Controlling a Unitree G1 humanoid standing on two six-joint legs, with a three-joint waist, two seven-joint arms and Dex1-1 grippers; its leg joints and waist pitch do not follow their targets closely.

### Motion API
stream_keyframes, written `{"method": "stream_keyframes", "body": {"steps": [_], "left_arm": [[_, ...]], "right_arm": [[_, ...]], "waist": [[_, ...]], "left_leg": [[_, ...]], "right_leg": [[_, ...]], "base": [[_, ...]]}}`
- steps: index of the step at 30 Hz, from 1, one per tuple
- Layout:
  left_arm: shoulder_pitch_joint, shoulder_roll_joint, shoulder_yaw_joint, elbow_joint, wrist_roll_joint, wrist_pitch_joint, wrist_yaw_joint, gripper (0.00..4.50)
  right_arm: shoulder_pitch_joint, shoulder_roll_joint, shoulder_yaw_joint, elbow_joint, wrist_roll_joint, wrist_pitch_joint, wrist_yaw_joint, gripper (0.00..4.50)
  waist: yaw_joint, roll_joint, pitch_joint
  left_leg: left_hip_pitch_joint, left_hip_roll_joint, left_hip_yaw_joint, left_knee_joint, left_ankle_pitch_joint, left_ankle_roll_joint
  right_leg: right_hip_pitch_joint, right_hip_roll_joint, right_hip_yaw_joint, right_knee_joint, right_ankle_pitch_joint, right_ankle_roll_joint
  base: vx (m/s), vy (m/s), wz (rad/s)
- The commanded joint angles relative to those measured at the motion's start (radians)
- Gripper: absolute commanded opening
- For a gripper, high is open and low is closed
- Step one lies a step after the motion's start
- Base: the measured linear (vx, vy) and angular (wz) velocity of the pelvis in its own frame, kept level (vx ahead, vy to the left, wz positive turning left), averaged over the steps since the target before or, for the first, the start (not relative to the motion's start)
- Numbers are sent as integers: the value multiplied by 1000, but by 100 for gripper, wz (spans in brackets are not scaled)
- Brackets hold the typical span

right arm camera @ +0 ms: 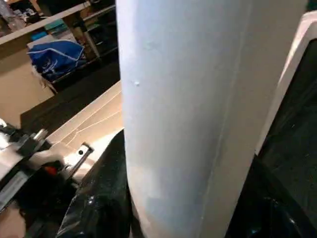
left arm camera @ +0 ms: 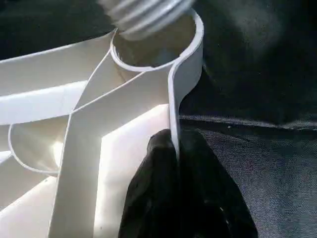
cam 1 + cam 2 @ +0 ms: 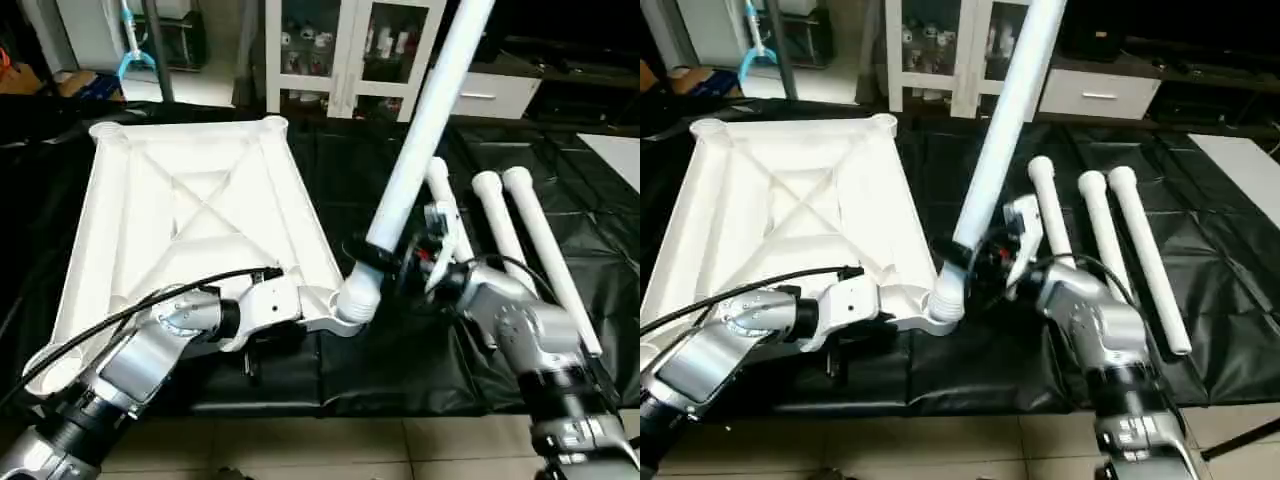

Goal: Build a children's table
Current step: Insert table leg to table base

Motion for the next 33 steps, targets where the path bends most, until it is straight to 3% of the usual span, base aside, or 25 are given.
{"method": "stream_keyframes", "body": {"steps": [1, 5, 6, 10, 11, 12, 14, 33], "left_arm": [[23, -22, -25, -17, -36, 8, -23, 0], [31, -41, -7, -8, -62, 26, -30, 0], [31, -54, 12, 6, -76, 34, -21, 49], [27, -67, 50, 19, -133, 78, -48, 77], [26, -65, 57, 23, -132, 65, -47, 94], [22, -66, 67, 31, -127, 52, -39, 103], [18, -59, 75, 46, -118, 31, -39, 103], [7, 33, 64, 122, -26, -10, -51, 107]], "right_arm": [[-9, -1, 3, 44, -35, -21, -21, 182], [-22, 11, 1, 75, -43, -35, -22, 182], [-27, 12, 1, 76, -40, -34, -19, 182], [-33, 14, 2, 80, -38, -35, -10, 182], [-35, 14, 2, 85, -40, -39, -6, 182], [-37, 16, 2, 89, -42, -43, -3, 182], [-38, 18, 2, 92, -45, -47, 0, 182], [-27, 20, 6, 78, -56, -48, 12, 182]], "waist": [[-10, 3, -58], [-16, 2, -59], [-17, 1, -59], [-17, 4, -60], [-19, 3, -59], [-21, -7, -60], [-22, -3, -58], [-35, -4, -54]], "left_leg": [[28, 39, -14, -88, -291, -52], [26, 38, -14, -88, -284, -47], [26, 38, -13, -88, -281, -44], [27, 39, -13, -88, -285, -45], [26, 38, -14, -89, -294, -47], [25, 39, -13, -89, -296, -46], [26, 39, -14, -89, -310, -46], [30, 39, -22, -93, -386, -65]], "right_leg": [[20, -71, 40, -86, -345, -163], [23, -68, 40, -83, -325, -170], [23, -68, 40, -83, -320, -172], [23, -69, 40, -83, -318, -179], [22, -67, 39, -84, -320, -179], [23, -67, 39, -85, -321, -177], [21, -68, 40, -88, -343, -170], [11, -70, 39, -96, -438, -146]], "base": [[0, 0, 0], [0, 0, 0], [0, 0, 0], [0, 0, 0], [0, 0, 0], [0, 0, 0], [0, 0, 0], [0, 0, 0]]}}
